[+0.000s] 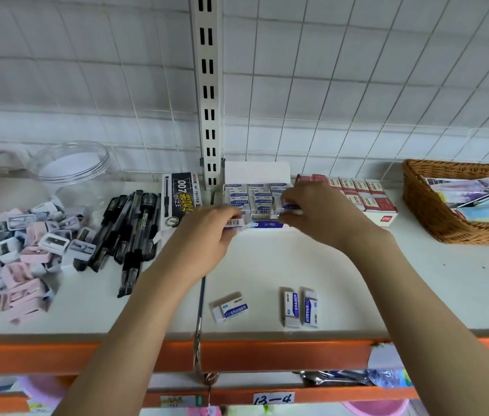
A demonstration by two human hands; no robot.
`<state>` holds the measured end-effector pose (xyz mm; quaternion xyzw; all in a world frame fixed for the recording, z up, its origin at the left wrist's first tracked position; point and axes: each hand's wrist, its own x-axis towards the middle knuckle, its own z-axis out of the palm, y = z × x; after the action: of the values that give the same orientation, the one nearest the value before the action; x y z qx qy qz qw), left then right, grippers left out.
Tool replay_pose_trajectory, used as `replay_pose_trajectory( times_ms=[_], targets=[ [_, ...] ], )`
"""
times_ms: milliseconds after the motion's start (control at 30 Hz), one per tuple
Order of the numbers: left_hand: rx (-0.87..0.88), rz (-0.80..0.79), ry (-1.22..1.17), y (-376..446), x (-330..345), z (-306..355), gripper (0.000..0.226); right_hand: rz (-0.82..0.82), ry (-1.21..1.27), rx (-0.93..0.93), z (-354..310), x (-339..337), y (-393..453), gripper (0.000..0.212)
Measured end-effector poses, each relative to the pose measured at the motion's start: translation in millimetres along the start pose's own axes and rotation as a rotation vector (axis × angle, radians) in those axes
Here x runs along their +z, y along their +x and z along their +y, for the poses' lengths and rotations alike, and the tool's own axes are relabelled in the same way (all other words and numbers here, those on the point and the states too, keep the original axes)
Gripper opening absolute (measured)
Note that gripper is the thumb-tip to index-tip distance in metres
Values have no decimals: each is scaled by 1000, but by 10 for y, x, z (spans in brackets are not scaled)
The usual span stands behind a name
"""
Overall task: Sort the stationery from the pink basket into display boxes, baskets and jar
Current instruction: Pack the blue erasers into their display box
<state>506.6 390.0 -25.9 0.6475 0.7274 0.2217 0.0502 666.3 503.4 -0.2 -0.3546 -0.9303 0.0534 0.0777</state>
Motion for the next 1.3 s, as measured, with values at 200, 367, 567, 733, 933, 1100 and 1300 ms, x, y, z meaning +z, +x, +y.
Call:
replay_pose_trajectory(
  times_ms=[200, 367, 567, 733, 933, 1100, 1300],
  targets=[
    [11, -39, 10, 384, -54, -54, 34, -91, -96, -3, -72, 72, 225, 22],
    [21, -177, 125, 539, 9, -98, 35, -142, -99, 6, -95, 151, 260, 17],
    [27, -210, 161, 602, -10, -111, 33, -128, -68, 14, -96, 70, 263, 18],
    [33, -193, 165, 592, 13, -161, 33, -108, -3, 35, -24, 34, 231, 18],
    [90, -180, 122, 540, 36, -194, 35, -108, 50, 44, -18, 142, 189, 25],
    [182, -202, 203, 507, 31, -227, 32, -107, 91, 26, -14, 154, 135, 27],
    [255, -136, 175, 445, 54, -240, 29, -132, 77, -50, 8, 163, 132, 33]
  ],
)
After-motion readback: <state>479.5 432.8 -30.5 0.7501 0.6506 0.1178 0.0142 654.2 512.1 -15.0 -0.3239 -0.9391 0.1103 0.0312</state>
